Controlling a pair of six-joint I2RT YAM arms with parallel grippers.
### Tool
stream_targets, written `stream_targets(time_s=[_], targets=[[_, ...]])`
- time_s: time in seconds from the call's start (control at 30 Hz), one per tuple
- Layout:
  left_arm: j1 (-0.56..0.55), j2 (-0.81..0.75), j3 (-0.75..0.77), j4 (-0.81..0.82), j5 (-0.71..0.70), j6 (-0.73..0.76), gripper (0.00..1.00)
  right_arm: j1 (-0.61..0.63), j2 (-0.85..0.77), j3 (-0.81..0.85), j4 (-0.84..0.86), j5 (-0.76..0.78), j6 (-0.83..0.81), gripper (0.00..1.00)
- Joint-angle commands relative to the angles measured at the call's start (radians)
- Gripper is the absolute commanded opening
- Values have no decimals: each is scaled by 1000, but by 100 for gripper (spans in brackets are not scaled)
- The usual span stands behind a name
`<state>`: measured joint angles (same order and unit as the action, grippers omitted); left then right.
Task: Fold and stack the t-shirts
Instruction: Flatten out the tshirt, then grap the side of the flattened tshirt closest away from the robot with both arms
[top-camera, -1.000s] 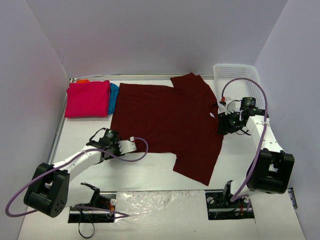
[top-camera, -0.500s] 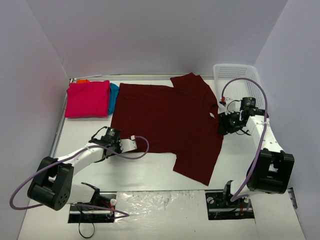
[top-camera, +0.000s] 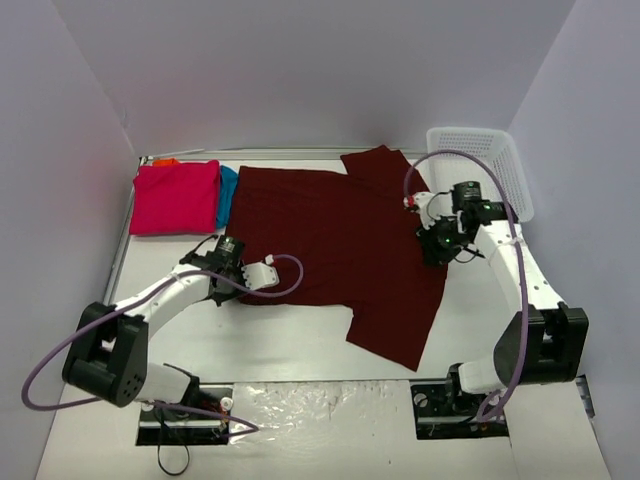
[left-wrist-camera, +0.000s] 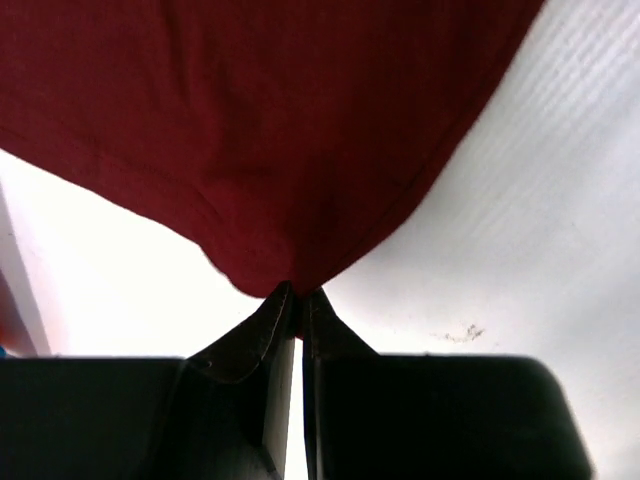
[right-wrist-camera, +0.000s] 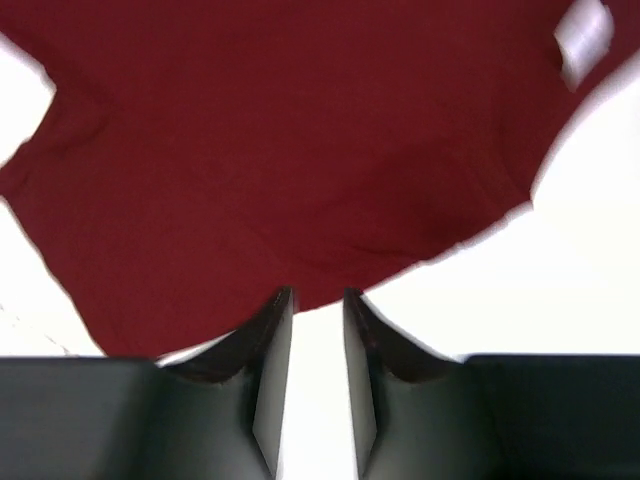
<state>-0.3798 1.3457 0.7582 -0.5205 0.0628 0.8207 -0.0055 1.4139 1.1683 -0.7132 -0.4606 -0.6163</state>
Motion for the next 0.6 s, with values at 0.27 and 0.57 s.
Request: stream_targets(time_s=[0.27, 0.57], targets=[[53, 145, 136, 5, -20, -141, 2, 262, 126, -32, -316, 264, -166, 0], [137, 230, 214, 34, -54, -215, 2, 251, 370, -30, -241, 287, -240, 0]])
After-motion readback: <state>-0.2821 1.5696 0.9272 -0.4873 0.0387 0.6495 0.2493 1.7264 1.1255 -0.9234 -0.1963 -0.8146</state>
